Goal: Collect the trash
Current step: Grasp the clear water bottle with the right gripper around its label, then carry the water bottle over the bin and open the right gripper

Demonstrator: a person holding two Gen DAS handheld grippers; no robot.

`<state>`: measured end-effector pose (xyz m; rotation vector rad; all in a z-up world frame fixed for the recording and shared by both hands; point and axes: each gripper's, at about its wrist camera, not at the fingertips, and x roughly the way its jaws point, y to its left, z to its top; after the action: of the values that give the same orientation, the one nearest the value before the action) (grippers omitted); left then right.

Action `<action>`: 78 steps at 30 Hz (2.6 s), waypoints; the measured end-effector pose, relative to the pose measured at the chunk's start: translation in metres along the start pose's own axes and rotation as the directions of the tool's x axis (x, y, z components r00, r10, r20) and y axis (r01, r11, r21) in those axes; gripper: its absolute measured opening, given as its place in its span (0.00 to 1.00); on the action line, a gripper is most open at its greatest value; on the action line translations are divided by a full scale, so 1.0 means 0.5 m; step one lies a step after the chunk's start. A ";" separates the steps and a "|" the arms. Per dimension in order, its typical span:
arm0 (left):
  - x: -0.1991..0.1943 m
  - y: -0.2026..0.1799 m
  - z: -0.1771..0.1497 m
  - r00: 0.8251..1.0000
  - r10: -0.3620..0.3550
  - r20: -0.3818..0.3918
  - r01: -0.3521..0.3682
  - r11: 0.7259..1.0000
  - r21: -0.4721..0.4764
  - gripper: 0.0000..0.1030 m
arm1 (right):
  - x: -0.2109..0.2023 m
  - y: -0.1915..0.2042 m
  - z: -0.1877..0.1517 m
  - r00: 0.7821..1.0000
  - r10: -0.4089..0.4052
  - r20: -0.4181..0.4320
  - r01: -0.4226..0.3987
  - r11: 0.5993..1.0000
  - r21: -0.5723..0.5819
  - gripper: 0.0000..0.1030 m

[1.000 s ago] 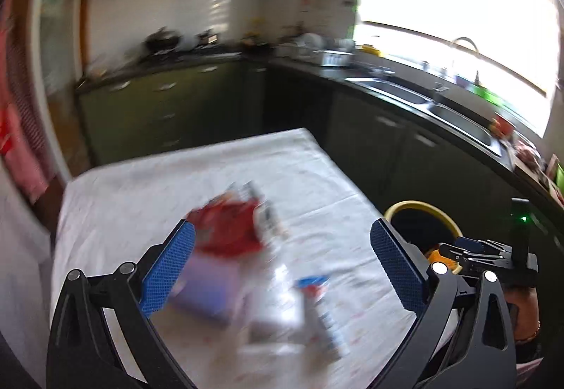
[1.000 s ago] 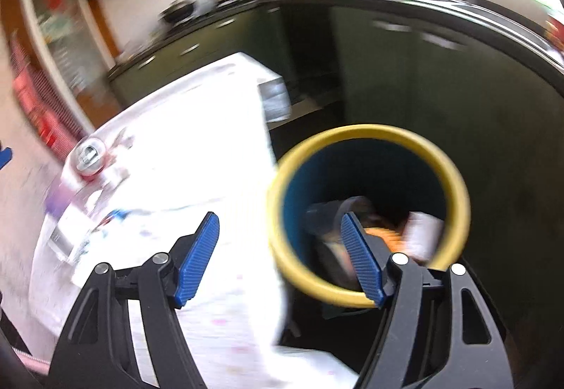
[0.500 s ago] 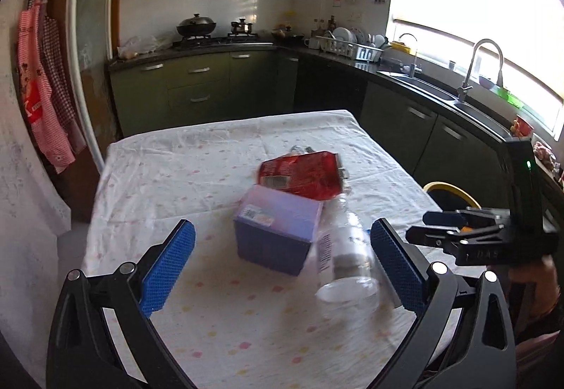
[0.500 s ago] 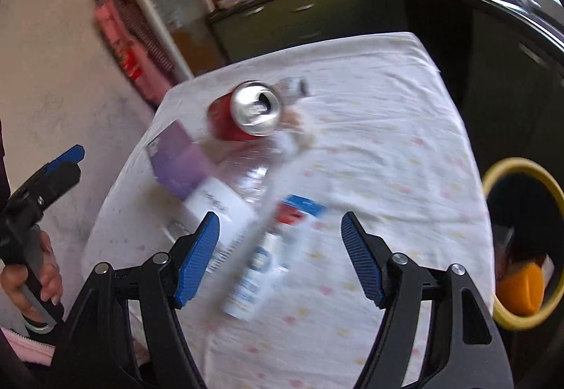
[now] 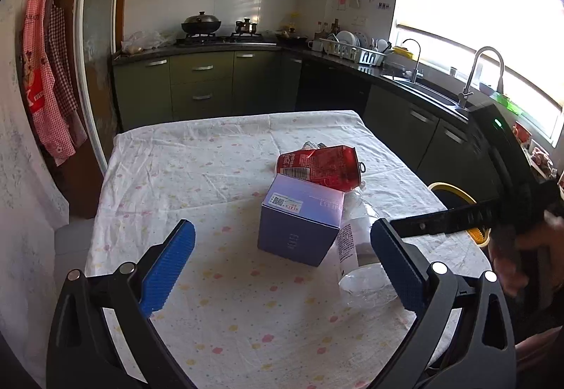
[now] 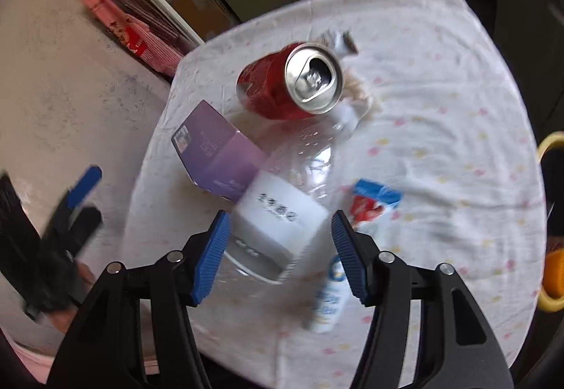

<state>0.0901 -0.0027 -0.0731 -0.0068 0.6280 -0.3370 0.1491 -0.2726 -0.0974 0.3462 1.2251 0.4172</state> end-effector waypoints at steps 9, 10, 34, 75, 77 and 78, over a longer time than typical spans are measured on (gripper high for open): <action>-0.023 0.018 -0.004 0.999 -0.008 0.032 0.008 1.000 -0.002 0.95 | 0.047 0.004 0.029 0.981 -0.059 -0.184 0.104 0.964 0.245 0.56; -0.028 0.021 -0.005 0.999 -0.006 0.039 0.006 1.000 -0.001 0.95 | 0.054 0.007 0.033 0.979 -0.069 -0.194 0.118 0.961 0.249 0.56; -0.022 0.073 -0.029 0.998 -0.048 0.029 0.049 0.997 -0.059 0.95 | 0.124 -0.008 0.025 0.948 0.005 -0.317 0.104 0.940 0.326 0.62; -0.041 -0.022 -0.010 0.999 -0.011 0.036 0.009 0.999 0.035 0.95 | -0.082 -0.081 -0.075 0.922 0.336 -0.192 -0.256 0.902 0.347 0.58; -0.039 -0.020 -0.008 0.999 -0.007 0.037 0.006 0.999 0.032 0.95 | -0.082 -0.077 -0.056 0.922 0.343 -0.179 -0.265 0.897 0.354 0.58; -0.037 -0.019 -0.006 0.999 -0.006 0.036 0.005 1.000 0.030 0.95 | -0.086 -0.081 -0.055 0.922 0.346 -0.173 -0.269 0.895 0.356 0.58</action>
<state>0.0715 -0.0056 -0.0640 0.0140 0.5874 -0.3509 0.1158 -0.3279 -0.0889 0.8049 1.4778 0.5409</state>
